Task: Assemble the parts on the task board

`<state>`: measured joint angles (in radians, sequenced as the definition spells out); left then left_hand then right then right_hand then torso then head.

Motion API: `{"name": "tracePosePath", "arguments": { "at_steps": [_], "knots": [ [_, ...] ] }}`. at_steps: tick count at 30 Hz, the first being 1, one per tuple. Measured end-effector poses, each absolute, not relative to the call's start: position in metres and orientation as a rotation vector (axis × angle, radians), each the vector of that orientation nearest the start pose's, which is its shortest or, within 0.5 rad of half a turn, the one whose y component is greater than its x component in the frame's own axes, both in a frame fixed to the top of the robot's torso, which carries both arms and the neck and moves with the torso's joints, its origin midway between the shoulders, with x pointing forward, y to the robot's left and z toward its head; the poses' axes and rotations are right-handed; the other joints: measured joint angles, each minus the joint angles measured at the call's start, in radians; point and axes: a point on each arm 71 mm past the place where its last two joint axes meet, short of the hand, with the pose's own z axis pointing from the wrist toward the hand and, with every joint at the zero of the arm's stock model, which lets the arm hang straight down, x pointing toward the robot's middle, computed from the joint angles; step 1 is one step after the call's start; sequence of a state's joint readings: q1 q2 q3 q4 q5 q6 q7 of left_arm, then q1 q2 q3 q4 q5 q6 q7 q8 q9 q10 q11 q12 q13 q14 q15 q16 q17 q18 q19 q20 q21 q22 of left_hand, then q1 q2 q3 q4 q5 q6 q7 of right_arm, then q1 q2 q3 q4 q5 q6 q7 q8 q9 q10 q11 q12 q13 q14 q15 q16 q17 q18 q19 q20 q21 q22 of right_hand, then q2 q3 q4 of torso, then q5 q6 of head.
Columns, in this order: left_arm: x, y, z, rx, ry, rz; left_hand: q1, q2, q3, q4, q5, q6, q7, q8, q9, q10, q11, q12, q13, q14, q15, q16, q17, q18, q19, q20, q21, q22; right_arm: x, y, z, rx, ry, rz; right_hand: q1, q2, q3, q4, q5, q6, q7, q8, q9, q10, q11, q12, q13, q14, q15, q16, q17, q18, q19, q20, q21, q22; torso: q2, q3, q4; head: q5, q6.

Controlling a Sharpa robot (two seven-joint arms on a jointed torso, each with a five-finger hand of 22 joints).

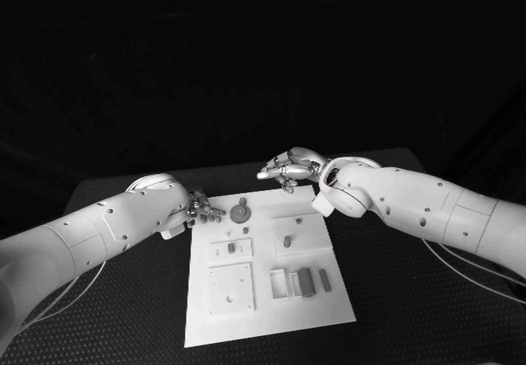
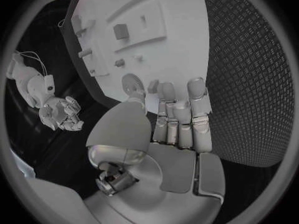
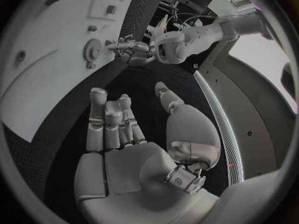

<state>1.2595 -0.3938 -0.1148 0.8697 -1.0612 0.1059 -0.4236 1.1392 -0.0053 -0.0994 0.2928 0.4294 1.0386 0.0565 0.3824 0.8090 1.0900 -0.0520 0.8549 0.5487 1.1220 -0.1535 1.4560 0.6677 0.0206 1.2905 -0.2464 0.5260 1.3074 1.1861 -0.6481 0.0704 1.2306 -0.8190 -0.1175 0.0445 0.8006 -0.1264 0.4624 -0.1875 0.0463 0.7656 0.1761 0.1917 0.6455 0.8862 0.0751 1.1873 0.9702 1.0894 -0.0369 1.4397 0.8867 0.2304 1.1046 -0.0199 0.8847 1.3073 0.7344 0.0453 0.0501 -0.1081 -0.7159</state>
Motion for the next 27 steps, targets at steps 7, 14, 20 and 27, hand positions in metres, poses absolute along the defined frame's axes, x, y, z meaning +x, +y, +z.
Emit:
{"name": "tracePosePath", "arguments": {
  "at_steps": [7,14,20,27],
  "knots": [
    [0.5795,0.1741,-0.2420,-0.269,2.235,-0.272,0.000,0.000,0.000,0.000,-0.007,0.002,-0.001,0.000,0.001,0.000,0.000,0.000,0.001,0.000,0.000,0.000,0.000,0.000,0.000,0.000,0.005,0.000,0.5427,-0.1813,-0.1825,0.408,1.808,1.086,0.000,0.000,0.000,0.000,0.000,0.000,0.000,0.000,0.000,0.000,0.000,0.000,0.000,0.000,0.000,0.000,0.000,0.000,0.000,0.000,0.000,0.000,0.000,0.0000,0.0000,-0.002,0.000],
    [0.5796,0.1737,-0.2424,-0.266,2.243,-0.268,0.011,0.011,0.000,0.000,-0.012,0.007,-0.003,0.000,0.005,0.004,-0.001,0.000,0.002,0.000,0.000,0.004,0.001,0.000,0.000,0.000,0.005,0.000,0.5426,-0.1811,-0.1825,0.408,1.808,1.086,0.000,0.000,0.000,0.000,0.000,0.000,0.000,0.000,0.001,0.000,0.000,0.000,-0.001,0.000,0.000,0.000,0.000,0.000,0.000,0.000,0.000,0.000,0.000,-0.0007,0.0000,-0.002,-0.002],
    [0.5801,0.1744,-0.2427,-0.268,2.245,-0.263,0.069,0.024,0.025,-0.001,-0.055,0.007,-0.003,0.000,0.010,0.007,0.000,0.000,0.003,0.001,0.000,0.004,0.002,0.000,0.000,0.000,0.012,0.000,0.5426,-0.1809,-0.1825,0.408,1.808,1.086,0.000,0.000,0.000,0.000,0.000,0.000,0.000,0.000,0.001,0.000,0.000,0.000,-0.001,0.000,0.000,0.000,0.000,0.000,0.000,0.001,0.000,0.000,0.000,-0.0007,0.0000,-0.003,-0.003],
    [0.5803,0.1742,-0.2427,-0.268,2.246,-0.260,0.086,-0.012,0.218,-0.009,-0.164,0.008,-0.005,0.000,0.014,0.010,0.003,0.000,0.003,0.004,-0.003,0.004,0.002,0.000,0.000,0.000,0.020,0.001,0.5425,-0.1807,-0.1825,0.408,1.808,1.087,0.000,0.000,0.000,0.000,0.000,0.000,0.000,0.000,0.001,0.000,0.000,0.000,-0.001,0.001,0.000,0.000,0.000,0.000,-0.001,0.001,0.000,0.000,0.000,-0.0007,0.0000,-0.004,-0.005]
  ]
}}
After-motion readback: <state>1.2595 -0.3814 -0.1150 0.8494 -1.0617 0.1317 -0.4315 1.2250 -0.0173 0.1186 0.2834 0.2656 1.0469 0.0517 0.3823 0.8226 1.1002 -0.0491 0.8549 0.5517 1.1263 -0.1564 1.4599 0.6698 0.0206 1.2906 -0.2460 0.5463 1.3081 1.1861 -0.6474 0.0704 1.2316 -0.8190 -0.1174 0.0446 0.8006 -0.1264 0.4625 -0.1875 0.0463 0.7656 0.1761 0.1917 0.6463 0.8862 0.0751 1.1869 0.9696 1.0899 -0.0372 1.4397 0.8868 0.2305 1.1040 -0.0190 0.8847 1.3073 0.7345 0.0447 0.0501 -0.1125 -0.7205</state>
